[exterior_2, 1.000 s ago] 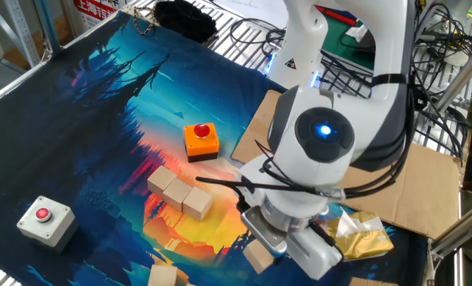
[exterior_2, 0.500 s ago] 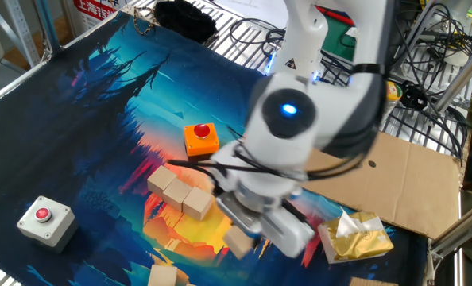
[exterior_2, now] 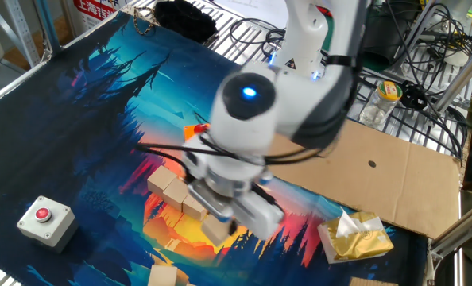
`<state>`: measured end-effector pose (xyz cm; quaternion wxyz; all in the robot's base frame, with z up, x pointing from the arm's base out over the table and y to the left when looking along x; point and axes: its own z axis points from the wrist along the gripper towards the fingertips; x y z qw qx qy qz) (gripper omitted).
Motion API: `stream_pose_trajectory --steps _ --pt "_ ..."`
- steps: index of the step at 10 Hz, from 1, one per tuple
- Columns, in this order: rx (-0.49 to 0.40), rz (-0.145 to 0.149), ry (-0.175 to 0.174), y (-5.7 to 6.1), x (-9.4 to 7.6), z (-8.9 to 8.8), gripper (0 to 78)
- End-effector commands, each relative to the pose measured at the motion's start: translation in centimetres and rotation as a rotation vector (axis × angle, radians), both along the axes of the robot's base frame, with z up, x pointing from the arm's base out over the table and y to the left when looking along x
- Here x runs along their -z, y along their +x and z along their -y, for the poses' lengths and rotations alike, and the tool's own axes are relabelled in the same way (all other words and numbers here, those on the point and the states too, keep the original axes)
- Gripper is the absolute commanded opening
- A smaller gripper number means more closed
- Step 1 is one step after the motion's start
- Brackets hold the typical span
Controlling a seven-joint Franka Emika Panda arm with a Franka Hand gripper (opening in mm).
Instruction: Stack the blocks into a pyramid shape
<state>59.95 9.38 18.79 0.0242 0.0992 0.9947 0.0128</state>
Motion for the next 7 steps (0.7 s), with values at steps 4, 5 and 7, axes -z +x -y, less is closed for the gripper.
stream_pose_trajectory --steps 4,5,7 --pt "0.111 -0.009 0.015 0.54 -0.18 4.34 1.1" --pt "0.147 -0.009 0.016 0.54 -0.18 4.34 1.1" --pt "0.167 0.0 -0.003 0.54 -0.18 4.34 1.1"
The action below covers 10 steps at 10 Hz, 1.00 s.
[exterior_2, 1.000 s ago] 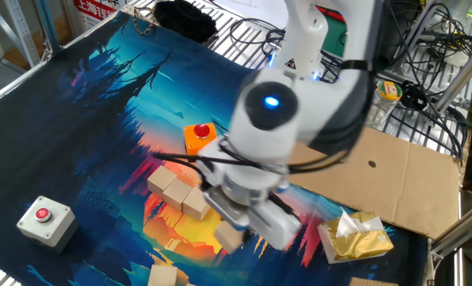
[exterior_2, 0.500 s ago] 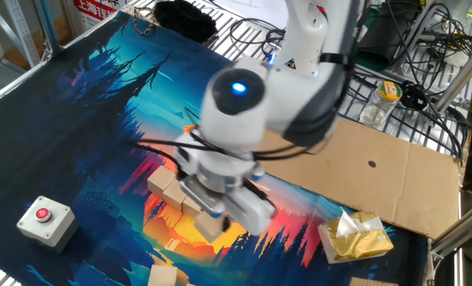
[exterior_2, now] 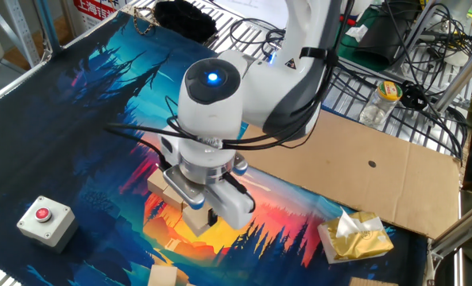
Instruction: Stack the blocks into a pyramid shape
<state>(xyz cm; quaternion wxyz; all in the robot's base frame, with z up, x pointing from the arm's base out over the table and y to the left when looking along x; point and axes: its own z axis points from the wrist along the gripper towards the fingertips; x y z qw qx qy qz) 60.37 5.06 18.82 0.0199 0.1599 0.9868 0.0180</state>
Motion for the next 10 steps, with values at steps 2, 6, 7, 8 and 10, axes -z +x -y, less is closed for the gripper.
stream_pose_trajectory --steps 2,6,7,8,10 --pt "0.016 0.013 -0.029 0.1 -0.1 0.0 1.1" --pt "-0.063 0.008 -0.012 -1.6 -1.0 3.5 1.1" --pt "-0.087 0.003 -0.012 -1.8 -0.8 4.8 1.1" --pt "-0.117 0.001 -0.007 -1.9 -0.5 6.1 1.1" --pt "-0.149 0.005 0.008 -1.8 0.0 7.7 1.1"
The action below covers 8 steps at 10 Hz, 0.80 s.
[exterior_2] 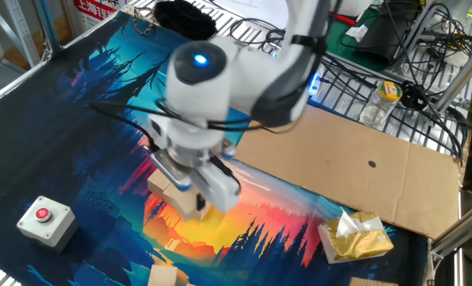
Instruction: Stack the blocks into a pyramid shape
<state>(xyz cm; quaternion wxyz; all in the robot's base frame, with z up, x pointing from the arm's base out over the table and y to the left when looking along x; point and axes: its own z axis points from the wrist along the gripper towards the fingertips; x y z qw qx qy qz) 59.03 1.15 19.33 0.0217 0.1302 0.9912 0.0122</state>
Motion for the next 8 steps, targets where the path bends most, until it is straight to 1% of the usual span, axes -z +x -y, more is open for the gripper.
stream_pose_trajectory --steps 1,3,4,6,8 --pt "-0.127 0.003 0.026 -0.61 1.02 5.44 1.1" --pt "-0.134 0.004 0.026 -0.57 1.13 5.56 1.1" --pt "-0.165 0.005 0.028 -0.57 1.13 5.56 1.1" --pt "-0.157 0.005 0.032 -0.57 1.13 5.56 1.1" --pt "-0.138 0.002 0.051 -0.57 1.13 5.56 1.1"
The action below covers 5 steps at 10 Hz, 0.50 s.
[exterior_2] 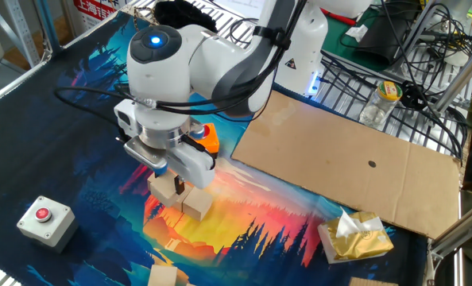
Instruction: Stack the blocks into a pyramid shape
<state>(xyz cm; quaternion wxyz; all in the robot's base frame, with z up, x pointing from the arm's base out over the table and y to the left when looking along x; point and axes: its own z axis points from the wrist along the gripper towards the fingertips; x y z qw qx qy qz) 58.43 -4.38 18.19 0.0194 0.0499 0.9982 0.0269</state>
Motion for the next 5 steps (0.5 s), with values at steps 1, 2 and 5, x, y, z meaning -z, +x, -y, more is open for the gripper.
stream_pose_trajectory --steps 1,2,5 --pt "0.038 -0.013 0.047 0.03 -0.01 0.03 1.1" --pt "0.045 -0.023 0.041 0.03 -0.01 0.03 1.1" --pt "0.094 -0.033 0.008 0.03 -0.01 0.03 1.1"
